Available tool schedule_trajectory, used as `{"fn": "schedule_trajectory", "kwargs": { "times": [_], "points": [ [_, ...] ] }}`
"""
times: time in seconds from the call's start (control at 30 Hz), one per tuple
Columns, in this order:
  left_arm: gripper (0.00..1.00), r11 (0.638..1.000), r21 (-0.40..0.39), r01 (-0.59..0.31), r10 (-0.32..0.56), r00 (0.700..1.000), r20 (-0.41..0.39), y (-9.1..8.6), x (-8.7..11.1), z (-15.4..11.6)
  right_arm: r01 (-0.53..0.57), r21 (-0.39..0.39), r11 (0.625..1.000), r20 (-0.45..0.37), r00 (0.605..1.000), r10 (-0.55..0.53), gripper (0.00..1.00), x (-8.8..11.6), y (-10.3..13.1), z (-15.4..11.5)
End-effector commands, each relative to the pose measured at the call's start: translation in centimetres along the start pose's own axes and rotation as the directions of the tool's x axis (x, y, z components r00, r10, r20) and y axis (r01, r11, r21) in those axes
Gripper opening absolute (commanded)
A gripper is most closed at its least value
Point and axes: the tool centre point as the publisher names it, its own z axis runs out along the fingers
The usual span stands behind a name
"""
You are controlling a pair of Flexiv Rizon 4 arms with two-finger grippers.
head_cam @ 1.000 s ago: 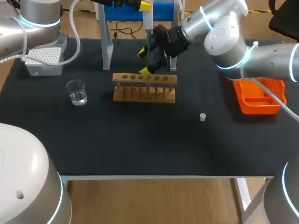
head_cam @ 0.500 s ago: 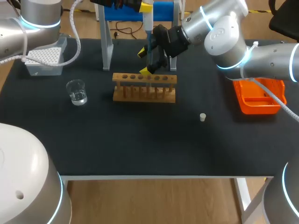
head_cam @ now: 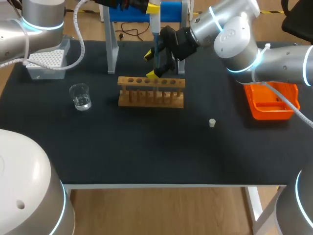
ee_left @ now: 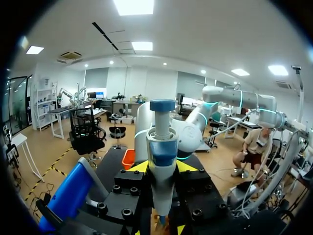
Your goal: Invert the test tube, pick up the pipette, mount the tip to pipette, aspirate from beaker and dispense into the tube, eject the tip, return the pipette, and cap with the stopper.
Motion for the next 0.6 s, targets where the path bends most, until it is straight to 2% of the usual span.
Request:
{"fn": "schedule_trajectory", "kwargs": {
  "times": [0.03,0.6],
  "points": [
    [0.0,1.0,0.003,0.0,0.0,1.0,0.007,0.04,0.14,0.14,0.0,0.004,1.0,-0.002,1.0,0.0,1.0,0.03,0.06,-0.15],
    [0.0,1.0,0.004,0.007,-0.007,1.0,0.014,0.12,0.26,0.06,0.0,0.004,1.0,-0.002,1.0,0.0,1.0,0.03,0.06,-0.15]
  ]
}}
